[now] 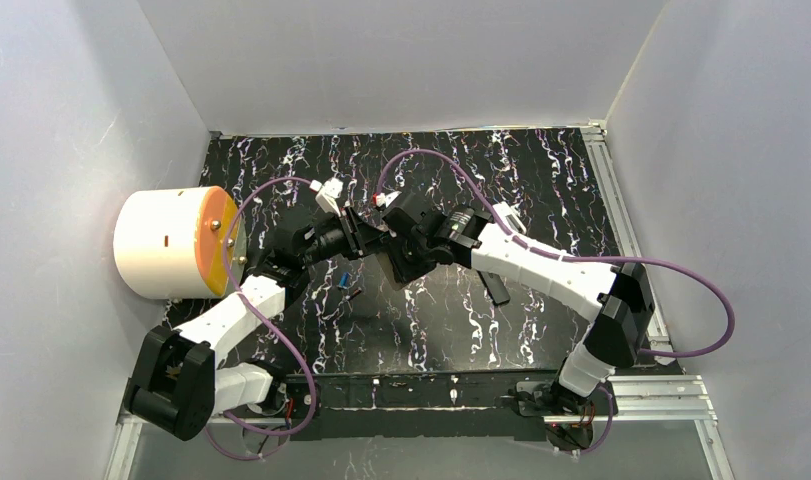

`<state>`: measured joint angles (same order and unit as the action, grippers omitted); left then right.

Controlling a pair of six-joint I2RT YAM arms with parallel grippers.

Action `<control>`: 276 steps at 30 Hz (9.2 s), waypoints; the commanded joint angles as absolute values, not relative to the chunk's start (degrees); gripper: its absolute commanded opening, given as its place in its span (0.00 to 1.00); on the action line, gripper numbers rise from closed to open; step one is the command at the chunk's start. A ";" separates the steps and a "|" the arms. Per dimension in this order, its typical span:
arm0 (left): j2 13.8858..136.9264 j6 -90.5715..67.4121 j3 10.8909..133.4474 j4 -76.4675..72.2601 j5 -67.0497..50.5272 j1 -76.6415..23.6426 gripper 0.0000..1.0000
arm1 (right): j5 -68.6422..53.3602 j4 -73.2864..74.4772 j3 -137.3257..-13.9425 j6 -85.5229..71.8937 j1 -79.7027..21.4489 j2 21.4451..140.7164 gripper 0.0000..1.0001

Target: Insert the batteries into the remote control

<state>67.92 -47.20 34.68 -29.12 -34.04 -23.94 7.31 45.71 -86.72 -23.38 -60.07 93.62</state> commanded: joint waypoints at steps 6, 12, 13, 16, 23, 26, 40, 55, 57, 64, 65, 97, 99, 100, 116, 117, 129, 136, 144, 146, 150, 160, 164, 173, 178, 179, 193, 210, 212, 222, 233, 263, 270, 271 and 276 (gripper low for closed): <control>66.37 -54.97 37.71 -31.32 -39.73 -24.70 0.00 | 7.20 48.61 -93.68 -24.39 -59.81 96.26 0.35; 67.46 -59.68 37.96 -31.51 -38.62 -24.53 0.00 | 7.62 50.40 -94.07 -24.00 -59.81 97.01 0.36; 67.68 -60.41 37.97 -31.60 -38.56 -24.38 0.00 | 7.64 50.51 -94.05 -23.99 -59.83 97.03 0.36; 68.45 -62.78 37.89 -31.94 -38.86 -23.81 0.00 | 7.64 50.80 -94.04 -23.91 -59.81 97.27 0.38; 69.48 -63.81 37.36 -32.92 -39.72 -22.72 0.00 | 7.54 51.15 -94.46 -23.83 -59.85 97.60 0.43; 69.71 -63.72 37.06 -32.94 -39.87 -22.00 0.00 | 7.77 51.40 -94.64 -23.82 -59.85 97.45 0.46; 71.92 -64.07 37.97 -32.89 -40.48 -20.16 0.00 | 4.05 38.49 -86.85 -24.12 -59.68 86.89 0.90; 73.84 -75.17 42.18 -37.56 -43.05 -19.45 0.00 | 19.73 -10.78 -47.08 -53.38 -58.45 57.39 0.99; 72.92 -76.07 42.15 -37.90 -42.69 -19.38 0.00 | 21.05 -16.42 -43.86 -57.82 -58.39 56.27 0.99; 70.77 -77.91 42.45 -38.23 -42.91 -19.28 0.00 | 20.02 -27.76 -40.00 -64.55 -58.35 58.16 0.99; 70.58 -78.27 42.61 -38.34 -42.97 -19.25 0.00 | 19.98 -27.88 -40.18 -65.36 -58.25 58.40 0.99; 69.37 -83.88 43.33 -43.66 -42.49 -18.82 0.00 | 17.48 -23.46 -41.13 -70.03 -57.17 59.99 0.83; 69.35 -84.06 43.35 -43.73 -42.62 -18.86 0.00 | 16.51 -23.66 -41.08 -70.70 -56.88 60.63 0.76; 69.35 -84.12 43.33 -43.83 -42.63 -18.88 0.00 | 15.97 -23.95 -40.90 -70.87 -56.80 60.95 0.71; 68.73 -84.79 42.76 -45.26 -43.51 -18.89 0.00 | 12.26 -24.72 -40.14 -74.34 -55.27 63.59 0.52; 68.77 -84.70 42.80 -45.38 -43.91 -18.87 0.00 | 11.96 -24.96 -40.03 -74.40 -55.24 63.75 0.51; 68.27 -83.46 42.95 -46.83 -48.47 -18.90 0.00 | 8.53 -26.91 -38.97 -76.14 -53.52 65.18 0.40; 68.92 -79.51 43.62 -46.96 -48.96 -18.83 0.00 | 4.92 -29.68 -39.85 -72.18 -51.82 63.13 0.81; 72.07 -73.60 46.89 -47.11 -56.95 -18.62 0.00 | -25.94 -27.56 -48.19 -55.06 -42.26 65.50 0.92; 72.10 -72.98 47.87 -47.12 -58.99 -18.62 0.00 | -32.27 -20.16 -52.88 -48.21 -42.23 67.36 0.91; 72.08 -72.85 48.50 -47.11 -60.26 -18.63 0.00 | -36.72 -14.53 -56.93 -42.90 -42.19 69.73 0.84; 71.64 -72.74 48.87 -47.13 -60.19 -18.56 0.00 | -41.65 -19.39 -56.60 -47.11 -42.21 73.91 0.40; 71.38 -72.70 48.39 -47.15 -59.55 -18.60 0.00 | -39.99 -18.67 -57.46 -48.18 -42.26 74.59 0.25; 70.36 -63.64 49.53 -30.93 -49.41 -18.23 0.84 | -24.03 -1.16 -62.37 -42.31 -41.51 75.75 0.10; 67.29 -49.32 52.30 -2.61 -33.99 -16.95 0.97 | -7.83 16.23 -71.08 -35.02 -39.98 80.20 0.10; 67.04 -46.78 53.24 3.90 -30.15 -16.73 0.98 | -3.40 20.55 -74.01 -33.03 -39.93 82.77 0.10; 66.70 -36.09 53.57 17.80 -31.40 -14.85 0.99 | 47.88 52.27 -110.70 -16.28 -40.05 123.74 0.05; 66.88 -37.07 51.92 16.60 -33.48 -14.84 0.98 | 55.81 52.22 -114.81 -9.95 -39.61 135.35 0.24; 66.80 -36.97 51.94 16.92 -33.41 -14.85 0.98 | 54.97 51.87 -114.70 -9.69 -39.32 135.92 0.24; 66.88 -36.52 52.06 17.95 -32.96 -14.85 0.98 | 49.83 52.22 -113.26 -10.42 -39.20 136.51 0.43; 66.80 -36.26 53.76 19.51 -30.22 -14.81 0.99 | 36.36 46.88 -107.30 -12.21 -38.36 127.75 0.62; 63.90 -37.24 56.20 19.20 -31.38 -14.85 0.99 | 10.19 30.46 -52.18 -19.43 -30.42 88.48 0.74; 64.05 -37.24 55.72 18.86 -31.72 -14.85 0.99 | 10.53 29.75 -51.99 -17.61 -30.48 91.31 0.67; 64.00 -37.21 55.58 18.47 -31.91 -14.85 0.99 | 10.63 29.65 -51.84 -17.51 -30.44 91.84 0.65; 63.72 -37.13 55.32 17.76 -32.18 -14.83 0.98 | 14.42 30.70 -52.11 -18.01 -30.63 95.20 0.53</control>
<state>65.04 -37.32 55.33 18.63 -30.74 -15.11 10.55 30.37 -52.75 -18.20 -30.50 92.14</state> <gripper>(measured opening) 0.984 0.552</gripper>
